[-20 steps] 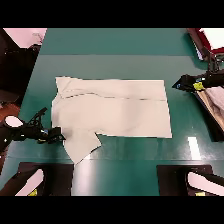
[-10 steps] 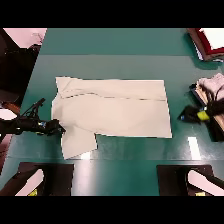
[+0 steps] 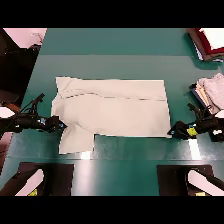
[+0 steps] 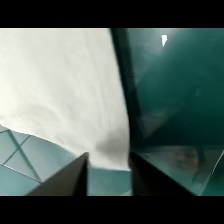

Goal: Fold the shirts.

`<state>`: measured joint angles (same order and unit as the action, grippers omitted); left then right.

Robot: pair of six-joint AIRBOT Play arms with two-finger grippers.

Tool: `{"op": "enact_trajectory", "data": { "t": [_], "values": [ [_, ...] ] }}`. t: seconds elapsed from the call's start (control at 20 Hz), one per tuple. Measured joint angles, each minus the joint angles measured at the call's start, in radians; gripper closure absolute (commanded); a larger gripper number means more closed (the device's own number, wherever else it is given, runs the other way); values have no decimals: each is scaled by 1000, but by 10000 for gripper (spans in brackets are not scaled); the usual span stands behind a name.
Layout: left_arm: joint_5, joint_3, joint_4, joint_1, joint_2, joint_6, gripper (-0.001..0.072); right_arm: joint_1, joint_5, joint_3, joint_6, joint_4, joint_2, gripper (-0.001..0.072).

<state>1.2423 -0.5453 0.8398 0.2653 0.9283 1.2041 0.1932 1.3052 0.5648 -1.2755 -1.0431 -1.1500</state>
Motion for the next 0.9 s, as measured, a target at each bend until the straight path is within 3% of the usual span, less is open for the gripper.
{"op": "enact_trajectory", "data": {
  "t": [0.05, 0.3, 0.5, 0.65, 0.9],
  "values": [
    [3, 0, 0, 0, 0, -2, 677, -14, -8, -4, 1, -8, -1, 696],
    [81, -1, 49, 0, -29, 13, 679, -47, 29, -2, 3, -51, 55, 697],
    [180, -1, 101, 0, -172, 68, 678, -53, 159, 34, -1, -202, 227, 698],
    [240, -8, 53, 0, -256, 109, 678, -53, 230, 76, -25, -277, 364, 698],
    [114, -98, -11, 0, -296, 103, 678, -53, 201, 198, -48, -230, 389, 698]
  ]
}}
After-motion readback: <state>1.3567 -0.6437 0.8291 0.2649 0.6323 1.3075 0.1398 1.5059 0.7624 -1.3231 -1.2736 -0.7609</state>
